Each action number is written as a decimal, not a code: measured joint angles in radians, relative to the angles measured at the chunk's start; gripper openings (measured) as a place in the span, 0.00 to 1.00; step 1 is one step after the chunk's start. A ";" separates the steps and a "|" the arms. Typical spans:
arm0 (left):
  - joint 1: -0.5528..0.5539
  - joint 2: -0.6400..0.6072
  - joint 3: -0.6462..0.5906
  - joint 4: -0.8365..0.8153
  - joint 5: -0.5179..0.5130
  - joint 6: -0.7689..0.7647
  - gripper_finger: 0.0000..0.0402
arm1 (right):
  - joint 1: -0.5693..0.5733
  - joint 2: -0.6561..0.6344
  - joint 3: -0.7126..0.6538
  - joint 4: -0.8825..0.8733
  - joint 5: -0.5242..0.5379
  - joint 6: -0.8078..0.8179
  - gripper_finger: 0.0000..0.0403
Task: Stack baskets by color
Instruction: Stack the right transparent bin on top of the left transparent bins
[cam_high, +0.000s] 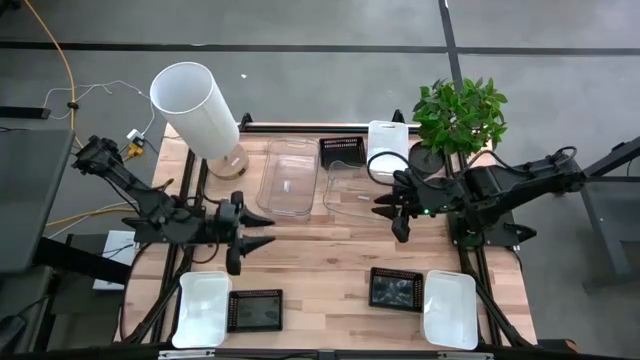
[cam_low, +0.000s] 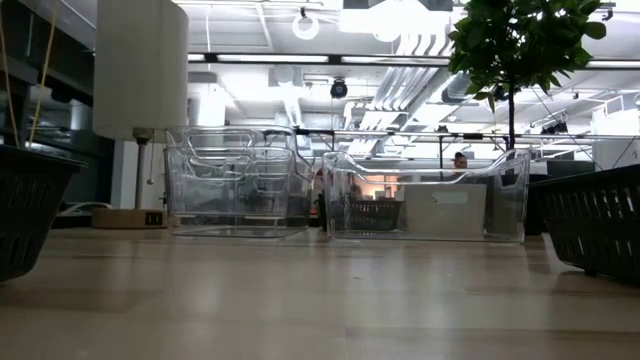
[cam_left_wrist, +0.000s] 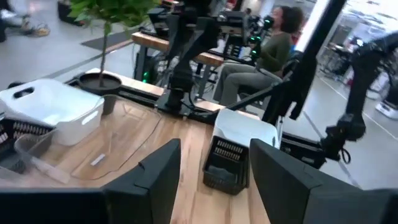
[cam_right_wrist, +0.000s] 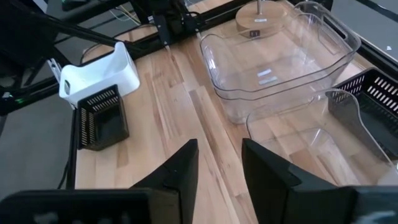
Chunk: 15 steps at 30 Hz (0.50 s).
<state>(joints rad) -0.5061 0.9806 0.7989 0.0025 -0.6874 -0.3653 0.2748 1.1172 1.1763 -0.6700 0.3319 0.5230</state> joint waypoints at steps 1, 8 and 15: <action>0.000 0.000 0.000 0.002 0.012 0.024 0.45 | 0.000 0.006 0.000 0.000 0.000 0.000 0.30; 0.072 -0.029 0.051 -0.059 0.022 0.227 0.45 | -0.022 0.055 0.000 -0.001 -0.006 -0.006 0.54; 0.228 -0.130 0.079 -0.272 0.116 0.185 0.41 | -0.085 0.162 0.000 -0.073 -0.107 -0.104 0.64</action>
<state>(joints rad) -0.2781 0.8511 0.8780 -0.2692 -0.5716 -0.1799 0.1897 1.2797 1.1763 -0.7426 0.2252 0.4188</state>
